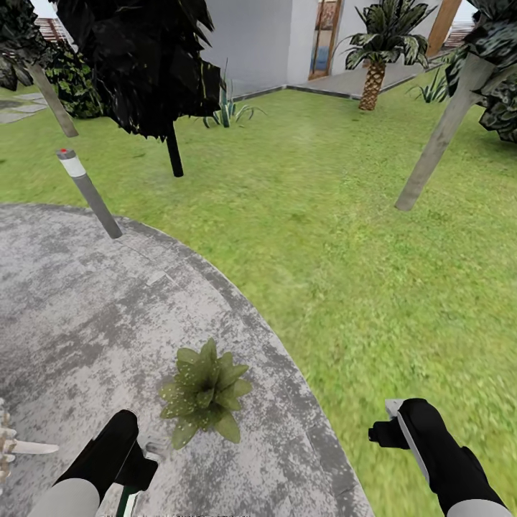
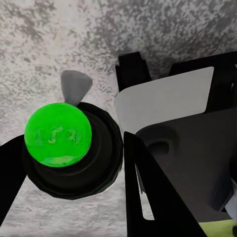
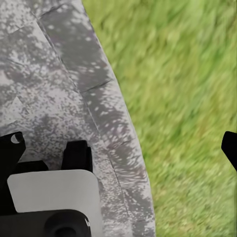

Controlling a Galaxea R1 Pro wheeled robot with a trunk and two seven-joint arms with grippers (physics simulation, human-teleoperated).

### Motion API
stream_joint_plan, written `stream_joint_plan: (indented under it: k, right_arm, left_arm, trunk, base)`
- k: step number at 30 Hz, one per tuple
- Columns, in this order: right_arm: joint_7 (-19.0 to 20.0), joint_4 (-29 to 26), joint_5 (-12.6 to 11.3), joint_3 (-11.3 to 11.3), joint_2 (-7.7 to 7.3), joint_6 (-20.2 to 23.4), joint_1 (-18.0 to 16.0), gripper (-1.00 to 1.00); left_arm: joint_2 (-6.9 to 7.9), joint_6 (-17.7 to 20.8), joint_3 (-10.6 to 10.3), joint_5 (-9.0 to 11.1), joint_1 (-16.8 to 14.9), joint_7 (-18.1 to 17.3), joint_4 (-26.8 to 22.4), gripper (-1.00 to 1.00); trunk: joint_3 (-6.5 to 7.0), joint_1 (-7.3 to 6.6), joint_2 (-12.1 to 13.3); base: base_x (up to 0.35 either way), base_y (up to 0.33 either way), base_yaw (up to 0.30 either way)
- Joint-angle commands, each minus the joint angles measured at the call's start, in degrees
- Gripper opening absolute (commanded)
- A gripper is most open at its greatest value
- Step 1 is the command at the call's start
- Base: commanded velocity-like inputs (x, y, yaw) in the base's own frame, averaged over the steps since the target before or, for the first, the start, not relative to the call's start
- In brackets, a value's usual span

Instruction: Pick up the pesticide atomizer in the garden and spray insectifuge to fully cover both potted plants in the garden.

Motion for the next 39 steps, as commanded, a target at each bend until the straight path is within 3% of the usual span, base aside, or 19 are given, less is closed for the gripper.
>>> stream_joint_plan:
  k: [1, 6, 16, 28, 39]
  right_arm:
    - [0.6, -0.1, 0.6, -0.1, -0.01, 0.2, 0.0, 1.0]
    - [0.6, -0.1, 0.6, -0.1, 0.0, 0.2, 0.0, 1.0]
    - [0.5, -0.1, 0.7, -0.1, 0.0, 0.2, 0.0, 1.0]
    - [0.5, -0.1, 0.6, -0.1, 0.0, 0.2, 0.0, 1.0]
    - [0.5, -0.1, 0.6, -0.1, -0.01, 0.2, 0.0, 1.0]
  left_arm:
    - [-0.04, 0.1, 0.2, -0.6, 0.0, -0.6, 0.0, -1.0]
    - [-0.04, 0.1, 0.1, -0.6, -0.1, -0.5, 0.0, -1.0]
    - [-0.03, 0.1, 0.2, -0.6, -0.1, -0.5, 0.0, -1.0]
    - [-0.04, 0.1, 0.0, -0.6, -0.1, -0.4, 0.0, -1.0]
    - [-0.04, 0.1, 0.1, -0.6, -0.1, -0.4, 0.0, -1.0]
  trunk:
    - [-0.09, 0.0, 0.0]
    - [-0.24, 0.0, 0.0]
    - [-2.05, 2.19, -4.0]
    - [-2.29, 2.19, -4.0]
    - [-2.69, 2.19, -4.0]
  base:
    - [0.0, -0.001, 0.207]
    - [0.0, 0.0, 0.107]
    - [0.0, 0.0, 0.003]
    - [0.0, -0.004, 0.061]
    - [-0.077, -0.278, 0.185]
